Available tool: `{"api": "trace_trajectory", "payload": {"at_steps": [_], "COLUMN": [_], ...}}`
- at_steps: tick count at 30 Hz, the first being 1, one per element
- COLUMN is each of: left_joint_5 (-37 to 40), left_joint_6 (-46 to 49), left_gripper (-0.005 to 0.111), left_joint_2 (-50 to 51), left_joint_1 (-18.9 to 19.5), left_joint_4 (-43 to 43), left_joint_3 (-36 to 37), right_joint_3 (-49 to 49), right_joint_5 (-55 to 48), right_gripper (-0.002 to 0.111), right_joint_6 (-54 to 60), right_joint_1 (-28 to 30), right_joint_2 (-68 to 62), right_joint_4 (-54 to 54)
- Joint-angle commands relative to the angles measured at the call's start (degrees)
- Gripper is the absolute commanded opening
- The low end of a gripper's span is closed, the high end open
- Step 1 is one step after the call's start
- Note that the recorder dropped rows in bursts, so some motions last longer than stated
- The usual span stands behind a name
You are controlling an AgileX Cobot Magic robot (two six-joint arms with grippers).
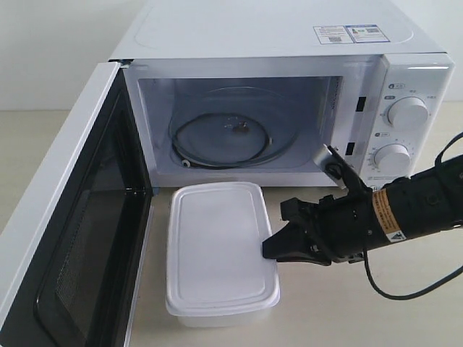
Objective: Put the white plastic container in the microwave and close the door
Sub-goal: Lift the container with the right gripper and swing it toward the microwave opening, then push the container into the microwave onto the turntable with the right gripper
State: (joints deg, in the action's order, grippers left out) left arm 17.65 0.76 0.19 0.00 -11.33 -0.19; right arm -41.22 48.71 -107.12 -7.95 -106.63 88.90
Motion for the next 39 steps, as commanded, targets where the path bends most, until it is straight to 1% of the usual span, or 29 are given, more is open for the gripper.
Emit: {"api": "trace_trajectory", "payload": {"at_steps": [1, 6, 8, 11, 14, 17, 19, 28, 39], "left_joint_5": [-0.1, -0.1, -0.1, -0.1, -0.1, -0.1, -0.1, -0.1, -0.1], "left_joint_6": [-0.3, -0.3, -0.3, -0.3, -0.3, -0.3, -0.3, -0.3, -0.3], "left_gripper": [0.004, 0.004, 0.004, 0.004, 0.004, 0.004, 0.004, 0.004, 0.004], "left_joint_2": [-0.2, -0.2, -0.2, -0.2, -0.2, -0.2, -0.2, -0.2, -0.2], "left_joint_1": [0.0, 0.0, 0.0, 0.0, 0.0, 0.0, 0.0, 0.0, 0.0], "left_joint_4": [-0.2, -0.2, -0.2, -0.2, -0.2, -0.2, -0.2, -0.2, -0.2], "left_joint_3": [0.2, 0.2, 0.2, 0.2, 0.2, 0.2, 0.2, 0.2, 0.2], "right_joint_3": [0.0, 3.3, 6.3, 12.3, 18.4, 23.5, 25.5, 26.1, 23.8], "right_joint_5": [1.1, -1.4, -2.1, -0.3, 5.5, 13.9, 15.8, 13.8, 10.8], "right_gripper": [0.000, 0.000, 0.000, 0.000, 0.000, 0.000, 0.000, 0.000, 0.000], "right_joint_6": [0.6, 1.6, 4.9, 12.7, 19.5, 21.8, 21.8, 21.3, 18.6], "right_joint_1": [-0.1, -0.1, -0.1, -0.1, -0.1, -0.1, -0.1, -0.1, -0.1], "right_joint_2": [4.3, 9.9, 12.3, 15.5, 17.5, 17.4, 17.4, 17.4, 17.4], "right_joint_4": [0.4, -3.8, -8.8, -21.6, -37.8, -50.1, -54.1, -57.9, -54.9]}}
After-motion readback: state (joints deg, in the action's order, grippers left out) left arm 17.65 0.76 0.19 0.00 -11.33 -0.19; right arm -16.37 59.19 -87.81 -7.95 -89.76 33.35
